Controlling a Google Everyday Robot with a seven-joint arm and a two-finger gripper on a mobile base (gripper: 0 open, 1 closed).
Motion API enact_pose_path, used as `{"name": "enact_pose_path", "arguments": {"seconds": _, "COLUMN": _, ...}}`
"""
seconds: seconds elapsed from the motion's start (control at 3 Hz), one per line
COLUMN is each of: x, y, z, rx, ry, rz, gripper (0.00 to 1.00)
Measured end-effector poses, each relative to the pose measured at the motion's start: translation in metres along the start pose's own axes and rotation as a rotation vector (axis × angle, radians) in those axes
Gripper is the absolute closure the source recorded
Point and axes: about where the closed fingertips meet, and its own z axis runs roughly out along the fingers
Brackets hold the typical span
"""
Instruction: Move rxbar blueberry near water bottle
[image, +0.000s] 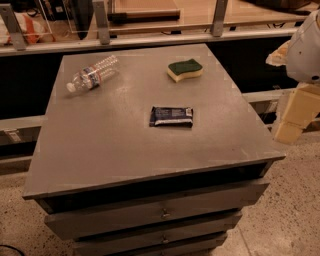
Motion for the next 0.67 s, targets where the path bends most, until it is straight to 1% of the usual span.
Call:
{"name": "enact_pose_path", "arguments": {"seconds": 0.33, "x": 0.0, "y": 0.0, "z": 0.0, "rx": 0.0, "ry": 0.0, "rz": 0.0, "gripper": 0.0}}
{"name": "enact_pose_path", "arguments": {"seconds": 0.67, "x": -0.0015, "y": -0.0005, "z": -0.0016, "rx": 0.006, "ry": -0.022, "rz": 0.003, "gripper": 0.0}}
